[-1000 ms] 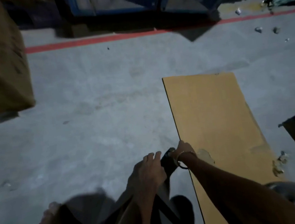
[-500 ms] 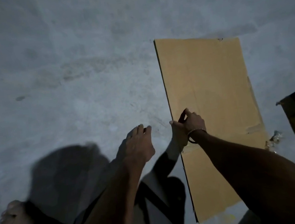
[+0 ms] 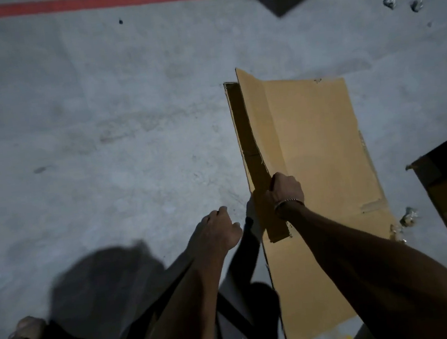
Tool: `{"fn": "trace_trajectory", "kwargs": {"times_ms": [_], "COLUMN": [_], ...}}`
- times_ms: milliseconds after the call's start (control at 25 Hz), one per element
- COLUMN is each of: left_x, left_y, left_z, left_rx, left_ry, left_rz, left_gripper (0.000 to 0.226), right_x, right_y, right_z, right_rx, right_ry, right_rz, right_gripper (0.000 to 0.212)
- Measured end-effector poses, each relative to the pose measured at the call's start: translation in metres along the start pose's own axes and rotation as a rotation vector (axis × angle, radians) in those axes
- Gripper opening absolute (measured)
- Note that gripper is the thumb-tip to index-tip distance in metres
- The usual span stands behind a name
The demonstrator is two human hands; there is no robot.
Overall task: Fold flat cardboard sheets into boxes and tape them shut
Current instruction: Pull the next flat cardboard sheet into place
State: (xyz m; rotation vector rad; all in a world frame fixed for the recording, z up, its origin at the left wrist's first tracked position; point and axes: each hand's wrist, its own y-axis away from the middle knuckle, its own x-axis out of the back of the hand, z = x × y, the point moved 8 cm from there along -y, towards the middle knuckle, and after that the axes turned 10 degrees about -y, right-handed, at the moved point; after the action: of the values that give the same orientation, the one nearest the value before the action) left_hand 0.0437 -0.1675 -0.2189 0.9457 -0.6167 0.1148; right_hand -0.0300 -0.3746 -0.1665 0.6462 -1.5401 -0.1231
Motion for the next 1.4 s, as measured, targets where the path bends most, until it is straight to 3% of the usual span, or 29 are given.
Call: {"fn": "trace_trajectory", "kwargs": {"times_ms": [200,440,560,800,920,1040,1160,1400], "left_x": [0.001,0.044,0.044,0.091,0.144,0.224,0.298,0.384], "left_y": [-0.012,0.001,0.013,0.041,0.084,0.152,0.22,0.358], "left_z": [-0.038,-0.132,-0.157,-0.175,-0.181,-0.172,-0.165,-0.157], "left_rx": [0.143,0.529,0.544,0.425,0.409,0.428,0.422,0.426], "left_ry": [0.214,0.754,0.977,0.898,0.786,0.575,0.407,0.383], "left_rz": [-0.02,0.229,0.161,0.31,0.456,0.597,0.729,0.989], "left_gripper": [0.076,0.087,0.063,0.035,0.036,0.037,0.036,0.045], "right_x": [0.044,0.064,0.068,0.109,0.151,0.208,0.257,0.345], "right_y": [0.026,0.06,0.072,0.102,0.126,0.155,0.182,0.257], "right_z": [-0.069,-0.166,-0.184,-0.206,-0.223,-0.236,-0.245,-0.23], "right_rx": [0.155,0.317,0.343,0.408,0.46,0.477,0.495,0.619], "right_ry": [-0.272,-0.477,-0.517,-0.667,-0.758,-0.949,-1.047,-1.001], "right_rz": [0.086,0.033,0.004,0.003,0.03,0.074,0.055,0.048], "right_gripper": [0.028,0.011,0.012,0.02,0.023,0.012,0.022,0.035]}}
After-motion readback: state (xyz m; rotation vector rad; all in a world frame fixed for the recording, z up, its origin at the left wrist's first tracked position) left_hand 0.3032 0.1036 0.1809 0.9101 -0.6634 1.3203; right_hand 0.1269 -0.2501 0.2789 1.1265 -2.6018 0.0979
